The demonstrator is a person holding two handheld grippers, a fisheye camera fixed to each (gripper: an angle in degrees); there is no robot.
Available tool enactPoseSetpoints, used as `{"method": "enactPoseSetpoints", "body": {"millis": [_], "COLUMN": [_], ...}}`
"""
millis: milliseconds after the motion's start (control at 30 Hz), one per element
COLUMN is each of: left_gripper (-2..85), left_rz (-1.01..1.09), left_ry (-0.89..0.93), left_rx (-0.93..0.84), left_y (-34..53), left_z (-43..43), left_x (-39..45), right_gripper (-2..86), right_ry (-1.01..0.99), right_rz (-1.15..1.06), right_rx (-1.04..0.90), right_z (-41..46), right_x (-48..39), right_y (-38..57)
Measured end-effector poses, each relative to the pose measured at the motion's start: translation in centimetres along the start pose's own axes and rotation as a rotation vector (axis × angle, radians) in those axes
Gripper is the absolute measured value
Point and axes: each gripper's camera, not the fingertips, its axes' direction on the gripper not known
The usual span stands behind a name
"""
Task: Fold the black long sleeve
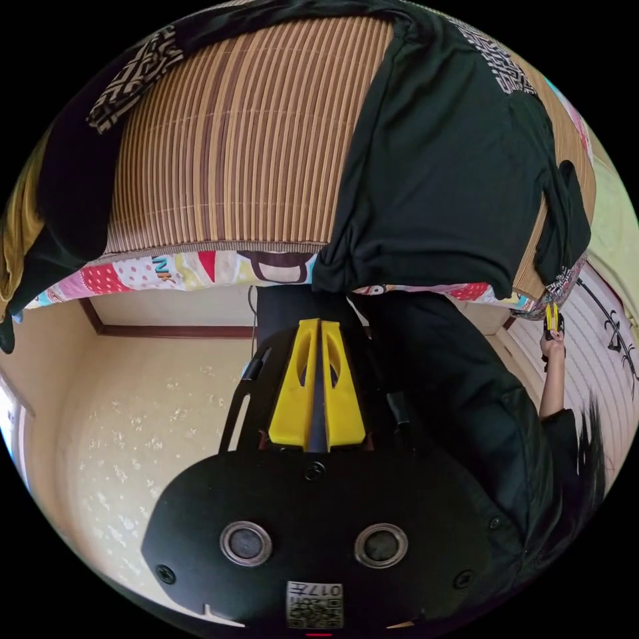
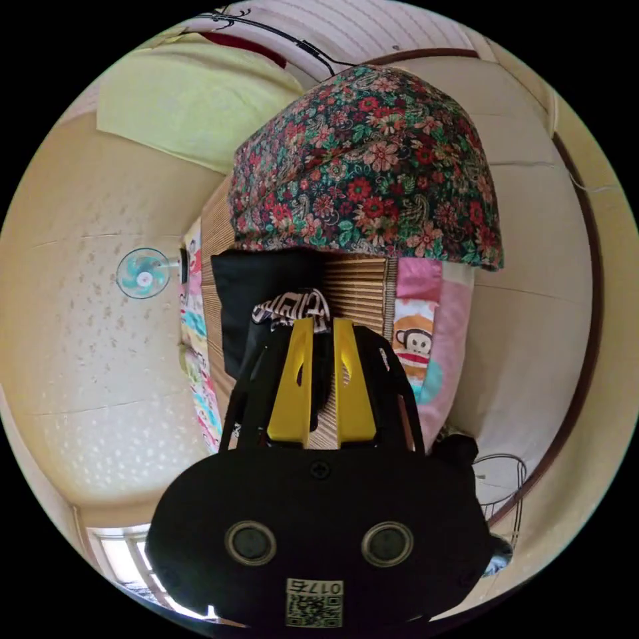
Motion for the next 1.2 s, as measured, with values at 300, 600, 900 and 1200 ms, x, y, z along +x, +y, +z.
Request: {"method": "enactPoseSetpoints", "body": {"millis": [300,600,900,1200], "left_gripper": [-1.0,-1.0,-1.0,-0.8], "left_rz": [-0.020,0.004,-0.012,-0.082], "left_ry": [0.065,0.066,0.205,0.382], "left_rx": [0.015,0.021,0.087,0.162], "left_y": [0.9,2.3,5.2,5.8], "left_z": [0.6,1.6,3.0,4.5], "left_x": [-0.1,1.3,0.0,0.1], "right_gripper": [7.8,5.0,1.6,2.6], "right_ry": [-0.281,-0.108,-0.228,-0.153], "right_rz": [0.238,0.228,-0.429,-1.026], "right_rx": [-0.067,-0.057,0.089,-0.569], "right_z": [6.1,9.8,11.4,33.8], "right_x": [3.1,1.1,-22.6,-35.6], "right_y": [-1.4,-3.6,1.5,26.4]}}
